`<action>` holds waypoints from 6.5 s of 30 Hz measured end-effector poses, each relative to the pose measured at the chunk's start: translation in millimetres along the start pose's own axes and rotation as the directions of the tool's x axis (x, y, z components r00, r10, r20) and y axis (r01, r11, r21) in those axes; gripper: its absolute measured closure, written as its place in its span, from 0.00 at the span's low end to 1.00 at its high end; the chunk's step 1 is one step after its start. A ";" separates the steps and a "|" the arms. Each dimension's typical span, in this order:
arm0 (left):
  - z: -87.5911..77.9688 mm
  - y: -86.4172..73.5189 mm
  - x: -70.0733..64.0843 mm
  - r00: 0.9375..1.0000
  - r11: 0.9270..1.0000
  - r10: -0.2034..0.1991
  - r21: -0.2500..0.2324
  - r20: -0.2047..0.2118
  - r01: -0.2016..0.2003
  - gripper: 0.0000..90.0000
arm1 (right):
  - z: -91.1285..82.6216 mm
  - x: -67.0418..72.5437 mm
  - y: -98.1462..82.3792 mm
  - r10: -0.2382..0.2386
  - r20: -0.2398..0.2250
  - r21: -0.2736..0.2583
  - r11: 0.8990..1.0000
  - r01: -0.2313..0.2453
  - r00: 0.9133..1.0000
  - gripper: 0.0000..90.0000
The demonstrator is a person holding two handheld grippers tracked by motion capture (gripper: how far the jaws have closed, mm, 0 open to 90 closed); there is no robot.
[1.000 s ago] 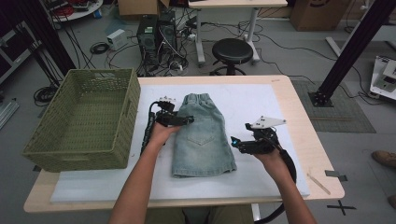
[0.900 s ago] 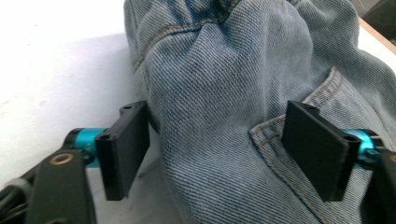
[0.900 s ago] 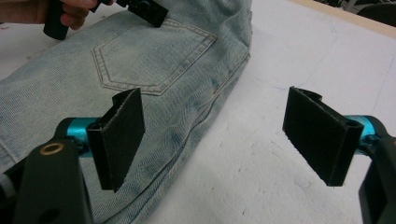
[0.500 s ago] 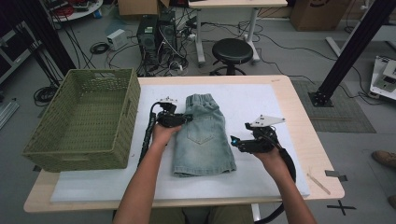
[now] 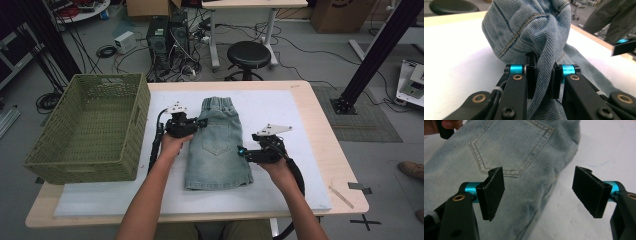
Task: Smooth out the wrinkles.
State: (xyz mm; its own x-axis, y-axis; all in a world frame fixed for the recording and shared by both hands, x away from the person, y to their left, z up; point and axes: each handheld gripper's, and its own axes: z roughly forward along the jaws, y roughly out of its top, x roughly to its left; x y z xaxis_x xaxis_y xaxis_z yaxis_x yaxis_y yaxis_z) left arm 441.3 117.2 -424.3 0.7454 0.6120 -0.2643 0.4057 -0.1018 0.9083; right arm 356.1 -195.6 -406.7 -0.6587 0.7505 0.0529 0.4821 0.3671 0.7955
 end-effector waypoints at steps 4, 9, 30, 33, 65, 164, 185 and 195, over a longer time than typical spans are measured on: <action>-5.8 -2.2 -1.5 1.000 1.000 0.012 -0.020 0.023 -0.011 0.90 | 11.8 5.4 3.7 0.009 -0.029 0.014 1.000 -0.009 1.000 0.31; -12.7 -1.6 -6.4 0.997 0.998 0.039 -0.057 0.064 -0.035 0.90 | 24.5 12.3 7.7 0.012 -0.059 0.024 1.000 -0.011 0.998 0.42; -32.0 -6.7 -30.3 0.971 0.981 0.185 -0.083 0.153 -0.173 0.91 | 62.6 25.2 11.7 0.028 -0.044 0.107 0.994 -0.024 0.999 0.83; -32.6 -6.5 -29.5 0.972 0.981 0.188 -0.080 0.141 -0.178 0.91 | 62.2 26.3 12.0 0.025 -0.042 0.106 0.994 -0.021 0.999 0.81; -44.5 -19.9 -32.1 0.965 0.972 0.234 -0.037 0.123 -0.231 0.91 | 51.2 28.5 12.4 -0.016 -0.089 0.056 0.998 0.021 0.996 0.57; -41.0 -47.1 -44.7 0.879 0.915 0.403 -0.124 0.256 -0.384 0.91 | 6.3 -13.3 -1.9 0.073 -0.046 -0.029 0.997 -0.075 0.996 0.62; -50.6 -57.5 -46.1 0.854 0.897 0.439 -0.093 0.277 -0.431 0.91 | 30.9 -31.1 48.8 -0.016 -0.127 0.003 1.000 0.016 0.992 0.55; -50.1 -57.3 -45.5 0.857 0.899 0.435 -0.091 0.277 -0.427 0.91 | 42.5 -27.6 57.2 -0.072 -0.162 0.027 0.997 0.077 0.984 0.64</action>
State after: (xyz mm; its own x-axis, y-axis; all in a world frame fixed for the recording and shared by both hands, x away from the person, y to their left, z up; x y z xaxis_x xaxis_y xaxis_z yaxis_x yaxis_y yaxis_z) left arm 357.6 134.5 -448.1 0.9616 0.2629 0.0792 -0.0021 -0.2814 0.9596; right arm 426.3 -171.9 -388.3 -0.7766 0.6231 0.0933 0.4457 0.4387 0.7804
